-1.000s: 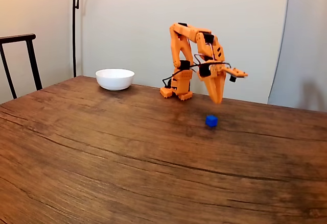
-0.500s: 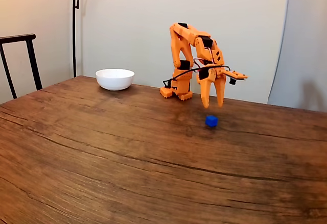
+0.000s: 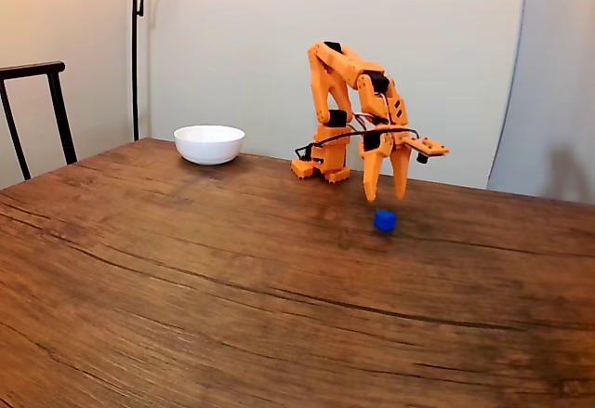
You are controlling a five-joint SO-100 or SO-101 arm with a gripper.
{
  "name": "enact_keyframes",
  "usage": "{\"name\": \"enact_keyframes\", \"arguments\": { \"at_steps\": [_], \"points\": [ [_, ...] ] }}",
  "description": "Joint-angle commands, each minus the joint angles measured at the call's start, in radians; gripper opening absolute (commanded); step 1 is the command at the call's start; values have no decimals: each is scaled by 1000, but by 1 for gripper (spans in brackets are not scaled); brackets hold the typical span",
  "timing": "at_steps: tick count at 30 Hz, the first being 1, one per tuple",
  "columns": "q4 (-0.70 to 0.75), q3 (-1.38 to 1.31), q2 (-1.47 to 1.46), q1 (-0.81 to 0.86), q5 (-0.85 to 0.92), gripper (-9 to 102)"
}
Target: Grasp the cube and drop it in the bowl
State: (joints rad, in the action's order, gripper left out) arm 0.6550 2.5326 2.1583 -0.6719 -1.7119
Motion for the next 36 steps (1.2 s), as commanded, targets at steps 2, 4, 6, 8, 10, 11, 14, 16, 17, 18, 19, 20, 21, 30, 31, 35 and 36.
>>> {"name": "enact_keyframes", "arguments": {
  "at_steps": [2,4,6,8,10,11,14,16,17,18,19,20,21,30,31,35,36],
  "points": [
    [-14,-12,6,2,5,43],
    [-15,-11,15,-3,2,46],
    [-14,-12,12,-5,5,47],
    [-14,-12,11,-2,14,47],
    [-14,-9,18,6,17,47],
    [-14,-12,18,9,17,47],
    [-15,-21,18,26,20,47],
    [-15,-21,17,31,8,47],
    [-15,-20,11,32,8,47],
    [-15,-18,6,32,15,47],
    [-15,-14,6,32,17,47],
    [-15,-12,6,31,18,47],
    [-15,-11,6,28,18,47],
    [-15,-3,5,17,48,47],
    [-15,-5,5,17,48,47],
    [-15,-5,3,18,48,47],
    [-15,-5,3,18,48,47]
  ]
}}
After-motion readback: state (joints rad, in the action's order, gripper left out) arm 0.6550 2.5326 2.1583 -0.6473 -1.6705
